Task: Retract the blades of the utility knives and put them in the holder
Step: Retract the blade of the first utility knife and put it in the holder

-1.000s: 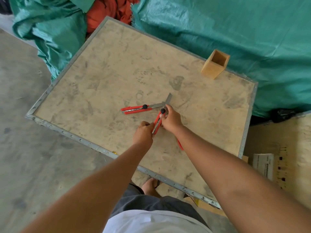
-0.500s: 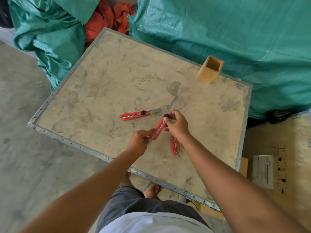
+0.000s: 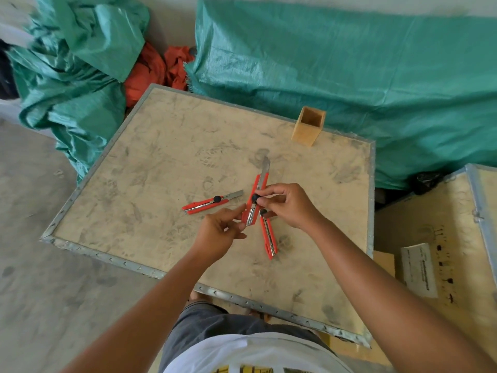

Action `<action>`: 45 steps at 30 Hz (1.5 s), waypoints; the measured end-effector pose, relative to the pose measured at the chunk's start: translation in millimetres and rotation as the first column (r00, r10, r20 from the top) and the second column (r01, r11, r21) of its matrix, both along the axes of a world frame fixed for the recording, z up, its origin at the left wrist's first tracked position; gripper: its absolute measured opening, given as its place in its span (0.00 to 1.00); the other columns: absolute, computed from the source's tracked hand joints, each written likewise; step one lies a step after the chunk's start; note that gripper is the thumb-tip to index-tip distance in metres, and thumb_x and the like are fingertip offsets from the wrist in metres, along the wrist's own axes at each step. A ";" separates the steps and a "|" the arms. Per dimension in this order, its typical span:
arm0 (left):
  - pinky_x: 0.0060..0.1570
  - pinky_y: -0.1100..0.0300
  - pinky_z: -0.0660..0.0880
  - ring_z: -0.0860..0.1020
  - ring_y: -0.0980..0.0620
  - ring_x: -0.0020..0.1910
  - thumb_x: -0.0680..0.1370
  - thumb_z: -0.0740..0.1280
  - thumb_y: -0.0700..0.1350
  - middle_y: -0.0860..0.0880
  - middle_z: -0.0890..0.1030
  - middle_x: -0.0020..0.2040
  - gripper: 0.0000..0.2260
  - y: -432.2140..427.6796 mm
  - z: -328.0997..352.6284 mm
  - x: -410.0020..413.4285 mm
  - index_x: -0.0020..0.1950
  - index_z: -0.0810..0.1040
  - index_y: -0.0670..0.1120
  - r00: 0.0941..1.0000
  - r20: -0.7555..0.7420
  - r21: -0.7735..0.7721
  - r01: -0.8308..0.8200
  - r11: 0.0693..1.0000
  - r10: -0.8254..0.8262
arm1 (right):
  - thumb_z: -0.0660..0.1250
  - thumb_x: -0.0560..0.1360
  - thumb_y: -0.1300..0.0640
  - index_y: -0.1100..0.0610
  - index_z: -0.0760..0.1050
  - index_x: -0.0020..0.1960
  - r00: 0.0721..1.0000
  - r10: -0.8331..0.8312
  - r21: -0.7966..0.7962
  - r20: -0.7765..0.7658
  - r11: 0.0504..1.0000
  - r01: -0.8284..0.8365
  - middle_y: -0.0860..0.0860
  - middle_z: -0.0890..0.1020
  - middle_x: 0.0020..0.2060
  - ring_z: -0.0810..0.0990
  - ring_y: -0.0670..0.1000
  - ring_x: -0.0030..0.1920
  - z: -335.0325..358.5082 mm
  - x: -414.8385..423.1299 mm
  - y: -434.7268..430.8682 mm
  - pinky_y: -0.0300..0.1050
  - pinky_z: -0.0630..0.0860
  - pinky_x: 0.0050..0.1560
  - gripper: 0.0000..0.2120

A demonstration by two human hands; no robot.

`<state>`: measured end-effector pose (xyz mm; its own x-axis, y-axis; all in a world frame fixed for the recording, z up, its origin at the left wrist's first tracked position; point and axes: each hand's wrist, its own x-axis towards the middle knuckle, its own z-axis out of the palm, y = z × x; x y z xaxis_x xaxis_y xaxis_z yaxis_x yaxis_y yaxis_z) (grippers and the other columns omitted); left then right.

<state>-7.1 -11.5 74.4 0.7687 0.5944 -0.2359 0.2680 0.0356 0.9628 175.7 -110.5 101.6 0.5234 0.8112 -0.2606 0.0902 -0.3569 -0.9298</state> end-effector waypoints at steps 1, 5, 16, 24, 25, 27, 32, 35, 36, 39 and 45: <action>0.47 0.53 0.84 0.81 0.57 0.41 0.77 0.68 0.31 0.43 0.83 0.54 0.21 -1.3 3.7 2.4 0.67 0.78 0.48 1.000 0.012 -0.015 -0.002 1.000 0.002 | 0.75 0.74 0.64 0.60 0.85 0.56 0.999 0.028 -0.002 0.043 1.000 -0.028 0.55 0.86 0.52 0.87 0.55 0.47 4.9 1.2 -2.0 0.57 0.86 0.46 0.10; 0.47 0.51 0.84 0.82 0.41 0.45 0.77 0.67 0.29 0.38 0.82 0.56 0.21 -5.4 18.3 13.0 0.67 0.79 0.46 0.998 0.065 -0.079 -0.007 0.997 0.012 | 0.78 0.72 0.60 0.55 0.87 0.54 0.970 0.136 -0.076 0.203 0.989 -0.123 0.42 0.78 0.56 0.78 0.36 0.53 22.2 4.9 -11.6 0.29 0.77 0.51 0.11; 0.47 0.51 0.84 0.84 0.51 0.43 0.75 0.68 0.28 0.51 0.86 0.48 0.22 -8.2 40.5 26.9 0.64 0.78 0.47 0.991 0.130 -0.116 0.019 0.993 -0.003 | 0.79 0.70 0.53 0.53 0.83 0.50 0.929 0.077 -0.001 0.362 0.997 -0.082 0.46 0.79 0.56 0.79 0.43 0.50 33.2 7.9 -19.7 0.34 0.75 0.39 0.11; 0.45 0.54 0.84 0.85 0.54 0.44 0.75 0.68 0.27 0.54 0.85 0.44 0.22 -10.2 51.2 31.1 0.64 0.77 0.46 0.986 0.164 -0.126 0.030 0.992 -0.009 | 0.79 0.70 0.53 0.51 0.84 0.48 0.932 0.014 0.058 0.363 0.998 -0.037 0.45 0.82 0.53 0.79 0.45 0.48 36.7 7.9 -22.5 0.33 0.73 0.41 0.08; 0.45 0.53 0.84 0.85 0.54 0.44 0.75 0.68 0.27 0.53 0.85 0.45 0.22 -10.2 52.7 32.7 0.64 0.78 0.47 0.987 0.161 -0.122 0.031 0.992 -0.011 | 0.80 0.69 0.52 0.51 0.82 0.45 0.925 -0.016 0.076 0.379 0.997 -0.014 0.45 0.82 0.51 0.80 0.45 0.48 37.3 6.9 -21.7 0.32 0.72 0.40 0.09; 0.46 0.53 0.84 0.85 0.54 0.44 0.75 0.68 0.27 0.47 0.84 0.49 0.22 -11.5 55.7 40.5 0.64 0.78 0.48 0.988 0.155 -0.101 0.037 0.994 -0.021 | 0.80 0.69 0.51 0.49 0.80 0.45 0.920 -0.053 0.101 0.388 0.995 0.015 0.46 0.82 0.50 0.80 0.46 0.47 38.2 10.9 -24.3 0.32 0.72 0.40 0.10; 0.47 0.52 0.84 0.85 0.51 0.46 0.75 0.69 0.29 0.42 0.83 0.52 0.21 -12.6 57.1 50.1 0.64 0.79 0.46 0.989 0.143 -0.096 0.042 0.995 -0.028 | 0.80 0.70 0.52 0.51 0.85 0.51 0.936 -0.059 0.136 0.347 0.991 0.012 0.44 0.83 0.56 0.81 0.45 0.50 38.2 20.5 -29.2 0.39 0.78 0.42 0.10; 0.48 0.51 0.84 0.84 0.46 0.49 0.76 0.69 0.29 0.42 0.83 0.52 0.20 -12.1 57.0 60.8 0.65 0.79 0.44 0.991 0.127 -0.086 0.053 0.995 -0.042 | 0.80 0.69 0.52 0.54 0.82 0.44 0.922 -0.146 0.182 0.359 0.980 0.084 0.45 0.83 0.50 0.82 0.47 0.50 38.0 25.8 -28.9 0.40 0.79 0.40 0.10; 0.48 0.51 0.84 0.84 0.45 0.49 0.76 0.69 0.29 0.42 0.83 0.52 0.21 -11.1 56.8 65.2 0.66 0.79 0.44 0.992 0.120 -0.078 0.056 0.995 -0.046 | 0.80 0.69 0.51 0.54 0.82 0.44 0.919 -0.158 0.184 0.361 0.978 0.096 0.45 0.83 0.49 0.82 0.47 0.50 37.3 28.6 -28.5 0.40 0.79 0.40 0.11; 0.47 0.52 0.84 0.84 0.43 0.46 0.75 0.69 0.29 0.41 0.83 0.52 0.21 -6.8 55.3 79.8 0.66 0.79 0.45 0.993 0.089 -0.025 0.077 0.997 -0.075 | 0.75 0.74 0.51 0.52 0.83 0.51 0.938 -0.215 0.195 0.271 0.967 0.166 0.44 0.84 0.50 0.84 0.46 0.50 34.8 42.3 -26.4 0.40 0.82 0.44 0.08; 0.46 0.55 0.84 0.84 0.48 0.44 0.74 0.71 0.30 0.47 0.85 0.51 0.22 9.5 55.5 132.2 0.63 0.82 0.50 0.991 0.004 0.051 0.135 0.989 -0.136 | 0.71 0.78 0.59 0.54 0.84 0.59 0.905 -0.351 0.179 0.240 0.932 0.314 0.49 0.86 0.56 0.85 0.49 0.53 31.5 101.1 -14.9 0.52 0.86 0.52 0.10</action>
<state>125.1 -2.0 129.9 0.8446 0.4959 -0.2019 0.2597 -0.0496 0.9644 276.7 -125.5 133.2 0.8033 0.5952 0.0221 0.2361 -0.2841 -0.9293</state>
